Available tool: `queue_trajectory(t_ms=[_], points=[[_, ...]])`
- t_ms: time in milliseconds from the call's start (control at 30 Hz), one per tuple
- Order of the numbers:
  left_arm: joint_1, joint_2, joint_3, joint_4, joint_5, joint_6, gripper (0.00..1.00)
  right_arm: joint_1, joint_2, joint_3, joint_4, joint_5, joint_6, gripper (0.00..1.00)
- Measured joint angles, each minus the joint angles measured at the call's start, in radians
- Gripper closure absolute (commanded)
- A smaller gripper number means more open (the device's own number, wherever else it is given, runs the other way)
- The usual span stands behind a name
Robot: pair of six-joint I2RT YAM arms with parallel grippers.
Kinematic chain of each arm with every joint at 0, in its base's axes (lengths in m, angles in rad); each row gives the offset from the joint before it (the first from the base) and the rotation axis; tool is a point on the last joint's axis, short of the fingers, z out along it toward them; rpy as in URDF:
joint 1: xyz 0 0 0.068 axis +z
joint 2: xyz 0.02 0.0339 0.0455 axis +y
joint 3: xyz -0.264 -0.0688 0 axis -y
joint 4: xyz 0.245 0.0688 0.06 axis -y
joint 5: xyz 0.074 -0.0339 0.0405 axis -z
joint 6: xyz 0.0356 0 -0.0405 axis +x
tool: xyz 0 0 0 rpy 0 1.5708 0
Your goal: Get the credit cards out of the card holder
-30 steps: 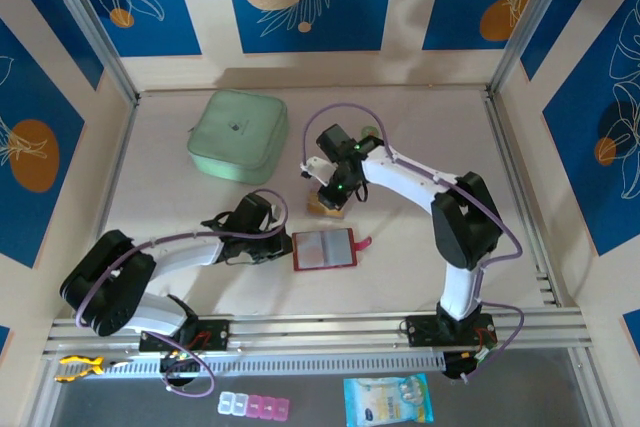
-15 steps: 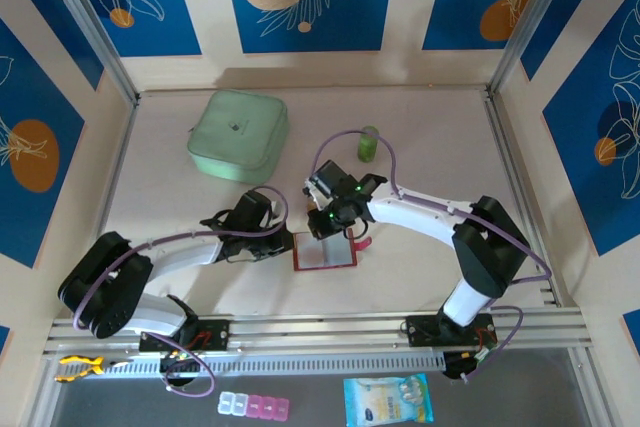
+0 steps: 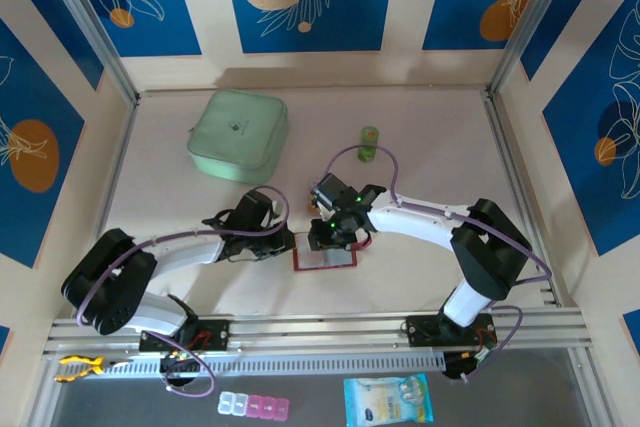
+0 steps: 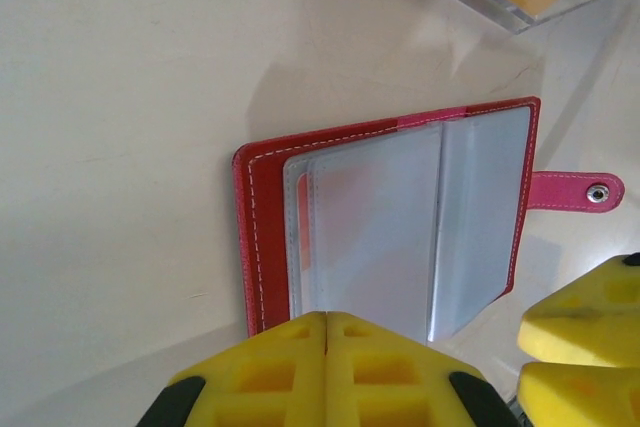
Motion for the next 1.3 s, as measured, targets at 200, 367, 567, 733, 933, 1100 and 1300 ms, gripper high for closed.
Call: queue_trajectory(t_ms=[200, 367, 567, 733, 933, 1100, 1300], points=[[0.000, 0.023, 0.000, 0.018, 0.021, -0.008, 1.00, 0.001, 0.000, -0.002, 0.016, -0.010, 0.035, 0.71], [0.000, 0.026, 0.000, 0.028, 0.028, -0.011, 1.00, 0.002, 0.003, -0.002, 0.044, -0.026, 0.068, 0.68], [0.000, 0.029, -0.004, 0.042, 0.035, -0.026, 1.00, 0.004, 0.034, -0.002, 0.048, -0.030, 0.082, 0.66], [-0.001, 0.030, -0.008, 0.044, 0.036, -0.026, 1.00, 0.004, 0.072, 0.002, 0.044, -0.032, 0.098, 0.65], [-0.002, 0.036, -0.013, 0.044, 0.036, -0.026, 1.00, 0.004, 0.093, 0.004, 0.055, -0.062, 0.116, 0.71], [-0.003, 0.055, -0.014, 0.044, 0.037, -0.026, 1.00, 0.003, 0.106, 0.015, 0.058, -0.064, 0.116, 0.71], [-0.003, 0.072, -0.014, 0.027, 0.036, -0.023, 1.00, -0.004, 0.123, 0.015, 0.059, -0.064, 0.115, 0.70]])
